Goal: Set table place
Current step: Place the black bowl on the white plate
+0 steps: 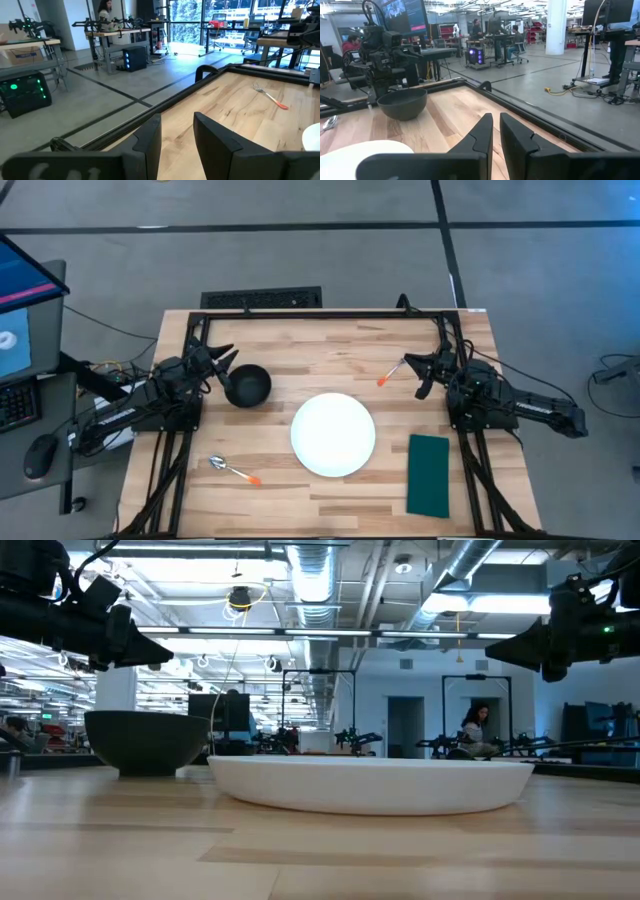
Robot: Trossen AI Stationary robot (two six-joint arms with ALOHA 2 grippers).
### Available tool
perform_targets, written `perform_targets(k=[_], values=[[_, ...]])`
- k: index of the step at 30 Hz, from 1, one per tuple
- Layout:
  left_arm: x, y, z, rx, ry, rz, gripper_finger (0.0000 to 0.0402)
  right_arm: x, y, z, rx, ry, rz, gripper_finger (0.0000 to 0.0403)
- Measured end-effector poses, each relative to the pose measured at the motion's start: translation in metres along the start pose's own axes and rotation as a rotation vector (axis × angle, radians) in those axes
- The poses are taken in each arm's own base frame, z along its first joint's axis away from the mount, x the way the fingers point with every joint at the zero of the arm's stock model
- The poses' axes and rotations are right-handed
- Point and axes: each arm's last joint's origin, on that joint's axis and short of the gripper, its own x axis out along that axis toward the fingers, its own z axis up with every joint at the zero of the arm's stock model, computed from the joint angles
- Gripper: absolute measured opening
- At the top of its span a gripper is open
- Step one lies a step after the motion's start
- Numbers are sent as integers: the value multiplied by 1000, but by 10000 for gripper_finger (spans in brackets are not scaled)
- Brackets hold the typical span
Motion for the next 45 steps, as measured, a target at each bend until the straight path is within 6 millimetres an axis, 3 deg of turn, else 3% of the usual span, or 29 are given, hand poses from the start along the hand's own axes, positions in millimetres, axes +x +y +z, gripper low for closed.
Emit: perform_targets(k=[35, 45], values=[[0, 0, 0, -1, -4, 0, 106, 0, 0, 0, 0, 0, -1, 59], [0, 0, 1, -6, -20, 0, 106, 0, 0, 0, 123, -3, 1, 59]])
